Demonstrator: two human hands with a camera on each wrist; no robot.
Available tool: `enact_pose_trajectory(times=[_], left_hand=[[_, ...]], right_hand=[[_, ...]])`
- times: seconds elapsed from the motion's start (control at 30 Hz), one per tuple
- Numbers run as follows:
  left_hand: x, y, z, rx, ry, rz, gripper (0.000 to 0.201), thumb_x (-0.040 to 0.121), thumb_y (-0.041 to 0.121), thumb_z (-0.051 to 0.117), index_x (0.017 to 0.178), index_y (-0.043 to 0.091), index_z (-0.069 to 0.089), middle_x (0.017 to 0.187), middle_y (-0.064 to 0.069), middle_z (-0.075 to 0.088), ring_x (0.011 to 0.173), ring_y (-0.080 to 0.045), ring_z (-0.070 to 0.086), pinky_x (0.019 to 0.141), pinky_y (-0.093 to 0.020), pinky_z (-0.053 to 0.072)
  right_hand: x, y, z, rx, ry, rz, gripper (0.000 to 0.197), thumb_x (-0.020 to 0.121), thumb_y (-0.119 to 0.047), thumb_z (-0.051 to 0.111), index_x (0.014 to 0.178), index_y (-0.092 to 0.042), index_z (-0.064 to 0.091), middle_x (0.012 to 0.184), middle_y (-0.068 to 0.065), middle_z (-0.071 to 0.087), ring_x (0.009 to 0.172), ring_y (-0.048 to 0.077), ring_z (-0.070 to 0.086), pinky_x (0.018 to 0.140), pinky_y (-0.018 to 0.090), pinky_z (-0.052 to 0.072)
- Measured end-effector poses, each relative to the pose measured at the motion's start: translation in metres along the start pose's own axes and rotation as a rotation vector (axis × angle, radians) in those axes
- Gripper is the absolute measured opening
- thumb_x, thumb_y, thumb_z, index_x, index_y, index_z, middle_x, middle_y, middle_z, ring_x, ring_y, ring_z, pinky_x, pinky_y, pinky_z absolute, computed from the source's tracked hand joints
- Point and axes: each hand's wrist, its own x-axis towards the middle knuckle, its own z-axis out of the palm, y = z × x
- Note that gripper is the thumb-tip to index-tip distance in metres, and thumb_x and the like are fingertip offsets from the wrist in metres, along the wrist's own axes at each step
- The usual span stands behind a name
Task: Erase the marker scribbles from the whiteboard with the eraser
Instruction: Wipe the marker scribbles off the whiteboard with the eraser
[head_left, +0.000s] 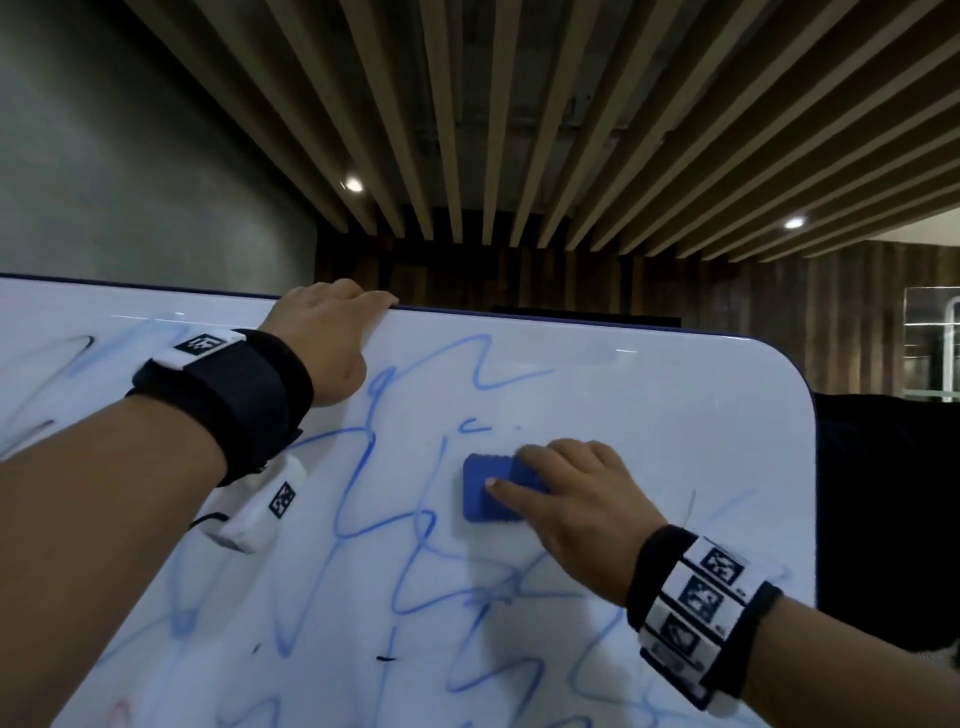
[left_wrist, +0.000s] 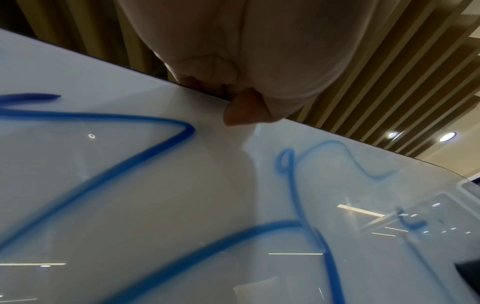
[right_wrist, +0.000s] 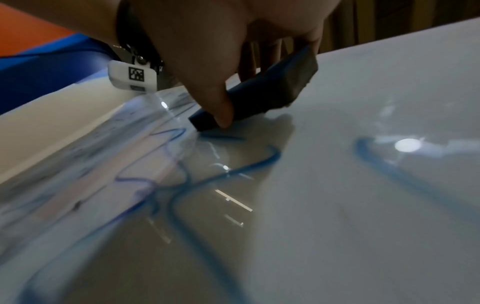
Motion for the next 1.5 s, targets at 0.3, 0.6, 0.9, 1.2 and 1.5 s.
enact_pose_trajectory(times=[0.3,0.6,0.9,1.2,1.5], left_hand=[[-0.002,0.003,-0.003,-0.026,-0.032,-0.033,0.074,0.084,0.008,0.056,0.153,0.023,0.036,0.142,-0.009,0.049,0.129,-0.033,0.047,0.111,-0.041,0.035],[-0.004,0.003,-0.007,-0.028,-0.035,-0.034,0.073,0.087,0.008,0.054,0.154,0.024,0.033,0.145,-0.008,0.047,0.131,-0.031,0.044,0.112,-0.039,0.034],[-0.004,0.003,-0.006,-0.012,-0.039,-0.027,0.072,0.087,0.009,0.054,0.155,0.025,0.033,0.142,-0.006,0.049,0.129,-0.03,0.047,0.112,-0.041,0.035],[0.0,-0.002,-0.017,-0.029,-0.076,-0.024,0.063,0.091,0.006,0.05,0.151,0.022,0.039,0.145,-0.004,0.05,0.132,-0.027,0.047,0.11,-0.037,0.037],[-0.007,-0.01,-0.021,0.052,-0.1,-0.018,0.072,0.091,0.009,0.045,0.155,0.036,0.028,0.146,-0.002,0.046,0.133,-0.027,0.045,0.111,-0.039,0.036]], right_hand=[[0.009,-0.012,0.009,0.036,0.175,0.14,0.055,0.073,-0.021,0.068,0.128,-0.027,0.059,0.115,0.012,0.059,0.088,0.036,0.055,0.071,0.043,0.045],[-0.014,0.038,0.002,0.024,0.233,0.319,0.053,0.073,-0.019,0.065,0.125,-0.024,0.064,0.116,0.015,0.059,0.087,0.039,0.055,0.072,0.045,0.046],[0.009,0.039,-0.004,0.016,0.244,0.369,0.052,0.075,-0.017,0.07,0.126,-0.025,0.063,0.114,0.013,0.059,0.087,0.038,0.054,0.071,0.045,0.047],[0.032,0.036,-0.016,-0.014,0.254,0.489,0.055,0.071,-0.016,0.076,0.124,-0.024,0.064,0.111,0.014,0.06,0.084,0.039,0.056,0.068,0.045,0.049],[0.046,0.033,-0.019,0.008,0.194,0.348,0.052,0.073,-0.018,0.071,0.123,-0.029,0.064,0.11,0.011,0.061,0.08,0.038,0.056,0.067,0.043,0.048]])
